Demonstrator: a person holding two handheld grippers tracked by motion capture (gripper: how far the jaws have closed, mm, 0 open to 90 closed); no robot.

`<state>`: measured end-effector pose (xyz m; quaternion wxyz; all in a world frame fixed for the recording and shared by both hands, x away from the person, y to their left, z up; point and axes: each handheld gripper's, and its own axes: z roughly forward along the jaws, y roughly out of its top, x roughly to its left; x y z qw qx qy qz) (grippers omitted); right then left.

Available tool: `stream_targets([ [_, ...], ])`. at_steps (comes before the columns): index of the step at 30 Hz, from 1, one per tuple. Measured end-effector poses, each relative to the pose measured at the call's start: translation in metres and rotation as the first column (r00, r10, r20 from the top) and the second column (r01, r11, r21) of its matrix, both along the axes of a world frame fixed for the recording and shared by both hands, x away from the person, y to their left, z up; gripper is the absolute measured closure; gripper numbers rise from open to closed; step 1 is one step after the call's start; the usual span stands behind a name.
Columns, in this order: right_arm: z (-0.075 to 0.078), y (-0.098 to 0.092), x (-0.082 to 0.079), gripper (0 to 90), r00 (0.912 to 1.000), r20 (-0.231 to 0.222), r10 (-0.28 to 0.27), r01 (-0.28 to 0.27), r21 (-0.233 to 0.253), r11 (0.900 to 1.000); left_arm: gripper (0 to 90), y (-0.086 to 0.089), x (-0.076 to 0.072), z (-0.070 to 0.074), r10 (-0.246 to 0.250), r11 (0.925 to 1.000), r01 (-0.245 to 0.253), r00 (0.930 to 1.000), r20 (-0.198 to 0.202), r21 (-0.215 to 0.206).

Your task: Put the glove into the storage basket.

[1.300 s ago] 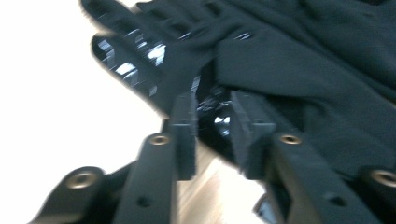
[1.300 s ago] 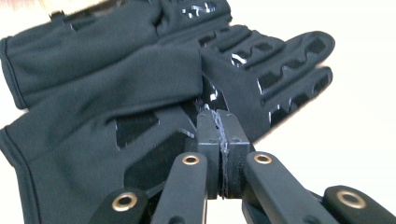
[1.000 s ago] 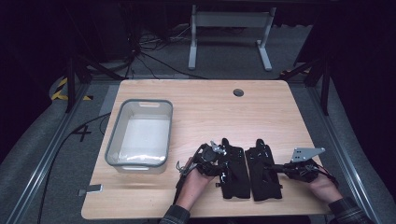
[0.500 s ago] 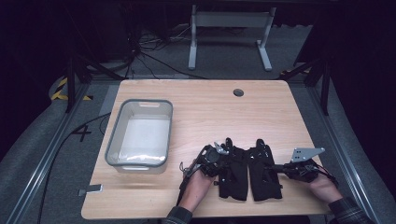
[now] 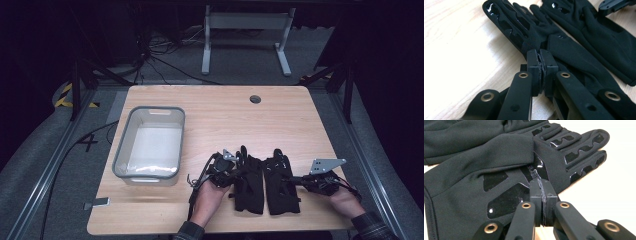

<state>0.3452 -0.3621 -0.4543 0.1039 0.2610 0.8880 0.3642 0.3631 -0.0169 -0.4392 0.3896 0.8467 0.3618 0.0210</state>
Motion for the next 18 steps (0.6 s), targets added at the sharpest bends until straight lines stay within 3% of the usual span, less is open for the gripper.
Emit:
stream_targets([
  [10,0.000,0.010,0.001,89.9,0.9999,0.005,0.009,-0.009,-0.007,1.000,87.5,0.005,-0.001,0.006,-0.010,0.9976,0.009,0.9999,-0.010,-0.069],
  [18,0.000,0.017,0.005,89.9,0.9998,0.000,0.020,-0.020,-0.003,1.000,87.5,0.009,0.002,0.013,-0.028,0.9879,0.025,0.9994,-0.020,-0.153],
])
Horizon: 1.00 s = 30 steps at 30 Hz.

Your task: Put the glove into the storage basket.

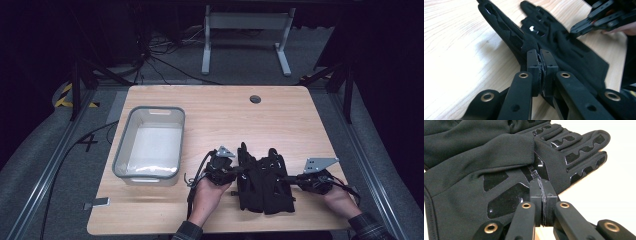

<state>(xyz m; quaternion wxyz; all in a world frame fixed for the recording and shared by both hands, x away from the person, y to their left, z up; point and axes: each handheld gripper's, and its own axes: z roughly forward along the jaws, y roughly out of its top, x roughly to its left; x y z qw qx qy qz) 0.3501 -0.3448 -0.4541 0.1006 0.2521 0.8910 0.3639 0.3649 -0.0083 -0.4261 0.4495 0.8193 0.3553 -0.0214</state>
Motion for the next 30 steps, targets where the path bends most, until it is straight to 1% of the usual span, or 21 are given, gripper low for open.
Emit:
stream_targets([
  [1,0.000,0.001,0.001,89.9,1.0000,-0.002,0.001,-0.001,0.003,1.000,87.5,0.000,0.001,0.002,-0.003,1.0000,0.003,1.0000,0.003,0.000],
  [4,0.000,0.004,0.002,90.0,1.0000,-0.003,0.006,-0.006,0.005,1.000,87.5,0.001,0.002,0.006,-0.006,0.9998,0.006,0.9998,0.017,-0.017],
  [7,-0.001,0.013,0.004,90.0,0.9996,-0.004,0.028,-0.028,0.002,1.000,87.4,0.001,0.004,0.011,-0.007,0.9993,0.009,0.9995,0.030,-0.036],
  [9,-0.001,0.019,0.006,90.0,0.9992,-0.003,0.039,-0.039,0.008,0.999,87.4,0.000,0.006,0.013,-0.009,0.9994,0.010,0.9993,0.036,-0.033],
  [11,-0.002,0.021,0.009,90.0,0.9989,-0.013,0.044,-0.044,0.018,0.999,87.4,-0.001,0.007,0.015,-0.008,0.9993,0.010,0.9993,0.037,-0.036],
  [14,-0.001,0.025,0.010,90.0,0.9988,-0.006,0.048,-0.048,0.006,0.999,87.4,-0.004,0.009,0.017,-0.017,0.9989,0.019,0.9988,0.045,-0.042],
  [17,-0.001,0.032,0.012,90.0,0.9984,0.000,0.057,-0.057,0.006,0.998,87.2,-0.012,0.012,0.019,-0.032,0.9983,0.035,0.9982,0.050,-0.048],
  [18,-0.001,0.032,0.012,90.0,0.9984,0.000,0.057,-0.057,0.006,0.998,87.2,-0.012,0.012,0.019,-0.032,0.9983,0.035,0.9982,0.050,-0.048],
  [19,-0.002,0.033,0.014,90.0,0.9982,-0.004,0.059,-0.059,0.013,0.998,87.2,-0.016,0.013,0.019,-0.039,0.9983,0.042,0.9978,0.053,-0.041],
  [21,-0.002,0.033,0.015,90.0,0.9981,-0.005,0.061,-0.061,0.016,0.998,87.2,-0.019,0.014,0.019,-0.041,0.9982,0.043,0.9978,0.052,-0.043],
  [24,-0.002,0.034,0.017,90.0,0.9981,-0.009,0.062,-0.062,0.019,0.998,87.2,-0.028,0.017,0.018,-0.057,0.9975,0.059,0.9971,0.051,-0.038],
  [25,-0.002,0.034,0.017,90.0,0.9981,-0.009,0.062,-0.062,0.019,0.998,87.2,-0.028,0.017,0.018,-0.057,0.9975,0.059,0.9971,0.051,-0.038],
  [30,-0.001,0.038,0.019,90.0,0.9976,-0.007,0.068,-0.068,0.012,0.998,87.0,-0.043,0.022,0.015,-0.081,0.9962,0.082,0.9957,0.045,-0.030],
])
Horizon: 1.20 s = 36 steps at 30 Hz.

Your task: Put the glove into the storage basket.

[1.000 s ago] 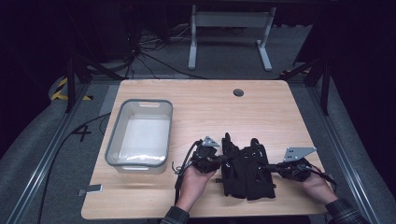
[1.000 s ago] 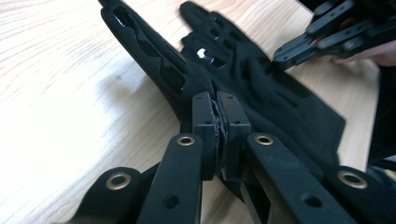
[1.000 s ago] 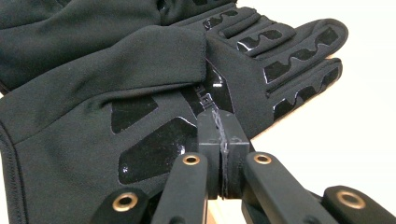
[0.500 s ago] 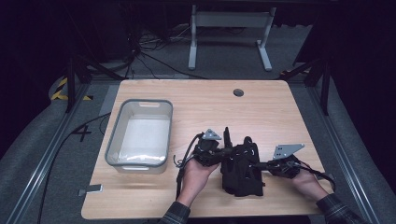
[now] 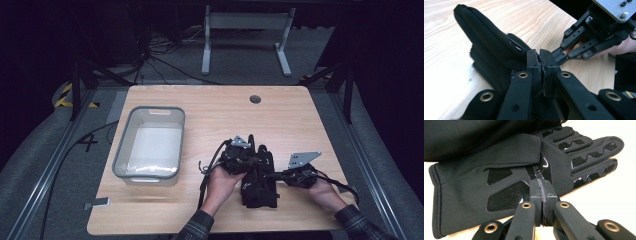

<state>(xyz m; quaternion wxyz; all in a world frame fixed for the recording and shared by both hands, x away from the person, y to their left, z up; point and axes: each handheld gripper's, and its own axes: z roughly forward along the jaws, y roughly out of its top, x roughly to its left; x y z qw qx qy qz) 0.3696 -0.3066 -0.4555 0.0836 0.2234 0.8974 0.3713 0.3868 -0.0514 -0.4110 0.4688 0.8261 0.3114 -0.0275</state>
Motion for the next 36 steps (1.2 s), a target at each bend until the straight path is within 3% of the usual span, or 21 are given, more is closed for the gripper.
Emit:
stream_targets([
  [8,0.000,0.005,0.004,89.9,1.0000,0.005,0.006,-0.006,-0.002,1.000,85.3,-0.023,0.006,-0.009,-0.025,0.9996,0.025,0.9997,-0.006,0.014],
  [12,0.003,0.001,0.003,89.9,0.9999,0.013,0.003,-0.003,0.006,1.000,81.6,-0.029,0.006,-0.010,-0.037,0.9993,0.037,0.9993,0.001,-0.006],
  [17,0.009,-0.010,0.004,89.8,0.9995,0.023,-0.020,0.020,0.031,0.999,78.4,-0.027,0.004,-0.006,-0.038,0.9989,0.039,0.9990,0.024,-0.026],
  [20,0.015,-0.019,0.003,89.9,0.9987,0.031,-0.042,0.040,0.052,0.998,86.2,-0.020,0.002,-0.001,-0.031,0.9993,0.032,0.9988,0.039,-0.021],
  [25,0.024,-0.023,0.002,89.9,0.9985,0.032,-0.045,0.042,0.097,0.994,89.5,-0.004,-0.005,0.005,-0.010,0.9997,0.008,0.9979,0.064,0.022],
  [29,0.031,-0.018,0.005,89.8,0.9989,0.036,-0.030,0.026,0.099,0.995,89.5,0.006,-0.012,0.001,0.008,0.9974,-0.014,0.9968,0.079,0.071],
  [33,0.033,-0.009,0.007,89.8,0.9990,0.043,-0.012,0.007,0.103,0.995,89.4,0.013,-0.016,-0.007,0.019,0.9947,-0.026,0.9977,0.065,0.100],
  [36,0.035,0.001,0.011,89.8,0.9990,0.045,0.008,-0.012,0.106,0.994,89.5,0.009,-0.017,-0.016,0.010,0.9931,-0.015,0.9991,0.040,0.116],
])
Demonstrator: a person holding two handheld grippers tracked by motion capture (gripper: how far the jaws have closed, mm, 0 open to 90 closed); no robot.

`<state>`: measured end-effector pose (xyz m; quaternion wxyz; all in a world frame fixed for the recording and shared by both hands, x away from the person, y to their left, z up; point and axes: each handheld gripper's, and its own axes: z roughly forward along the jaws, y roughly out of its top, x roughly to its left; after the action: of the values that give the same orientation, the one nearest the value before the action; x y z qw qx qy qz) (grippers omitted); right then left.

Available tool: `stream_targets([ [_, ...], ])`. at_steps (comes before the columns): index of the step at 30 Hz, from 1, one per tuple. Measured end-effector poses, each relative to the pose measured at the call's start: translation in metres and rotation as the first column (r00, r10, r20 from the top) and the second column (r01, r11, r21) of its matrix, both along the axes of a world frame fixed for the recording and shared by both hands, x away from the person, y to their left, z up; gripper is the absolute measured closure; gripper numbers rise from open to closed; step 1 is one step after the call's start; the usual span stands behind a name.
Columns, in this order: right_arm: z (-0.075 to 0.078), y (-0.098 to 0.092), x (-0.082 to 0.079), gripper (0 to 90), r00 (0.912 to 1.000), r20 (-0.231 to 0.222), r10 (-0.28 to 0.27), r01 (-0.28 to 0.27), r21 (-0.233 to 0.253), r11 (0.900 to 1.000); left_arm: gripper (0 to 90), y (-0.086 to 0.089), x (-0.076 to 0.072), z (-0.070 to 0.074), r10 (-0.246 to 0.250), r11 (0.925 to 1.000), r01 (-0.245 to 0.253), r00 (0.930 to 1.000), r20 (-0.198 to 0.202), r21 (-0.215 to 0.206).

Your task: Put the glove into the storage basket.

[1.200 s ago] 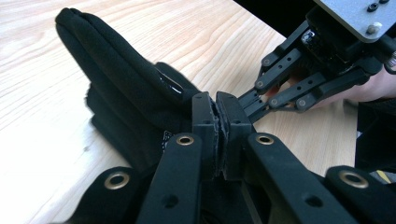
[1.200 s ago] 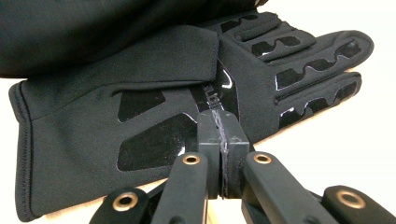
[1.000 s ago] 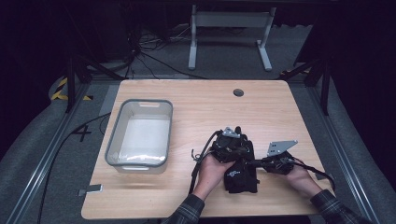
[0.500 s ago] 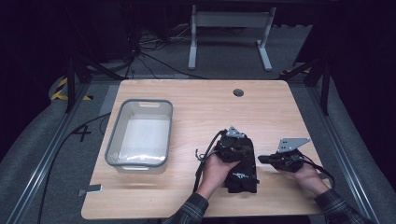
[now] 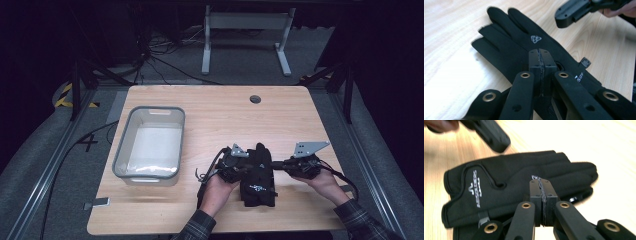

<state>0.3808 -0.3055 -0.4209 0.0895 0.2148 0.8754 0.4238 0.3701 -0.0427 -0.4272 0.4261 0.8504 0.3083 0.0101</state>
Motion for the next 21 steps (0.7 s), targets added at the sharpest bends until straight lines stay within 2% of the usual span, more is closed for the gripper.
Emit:
stream_targets([
  [4,-0.002,0.008,0.004,89.8,0.9999,0.000,0.013,-0.013,-0.011,1.000,89.5,-0.008,0.000,-0.006,-0.013,0.9997,0.013,0.9998,-0.014,0.021],
  [7,-0.009,0.016,0.009,89.8,0.9996,-0.011,0.027,-0.027,-0.035,0.999,89.5,-0.015,0.000,-0.011,-0.026,0.9988,0.027,0.9994,-0.023,0.041],
  [9,-0.015,0.019,0.011,89.9,0.9994,-0.020,0.029,-0.030,-0.059,0.998,89.5,-0.019,0.001,-0.016,-0.032,0.9980,0.033,0.9990,-0.031,0.054],
  [11,-0.024,0.022,0.012,89.9,0.9990,-0.029,0.033,-0.036,-0.115,0.993,89.5,-0.023,0.001,-0.020,-0.036,0.9961,0.038,0.9989,-0.029,0.080],
  [12,-0.027,0.022,0.012,89.9,0.9988,-0.034,0.034,-0.038,-0.126,0.991,89.5,-0.023,0.001,-0.022,-0.039,0.9952,0.041,0.9988,-0.031,0.088],
  [14,-0.031,0.022,0.013,90.0,0.9985,-0.043,0.034,-0.039,-0.124,0.991,89.6,-0.024,0.002,-0.022,-0.037,0.9949,0.040,0.9988,-0.032,0.092],
  [21,-0.031,0.020,0.011,90.0,0.9977,-0.051,0.044,-0.050,-0.122,0.991,89.7,-0.024,0.004,-0.022,-0.040,0.9929,0.043,0.9989,-0.024,0.111],
])
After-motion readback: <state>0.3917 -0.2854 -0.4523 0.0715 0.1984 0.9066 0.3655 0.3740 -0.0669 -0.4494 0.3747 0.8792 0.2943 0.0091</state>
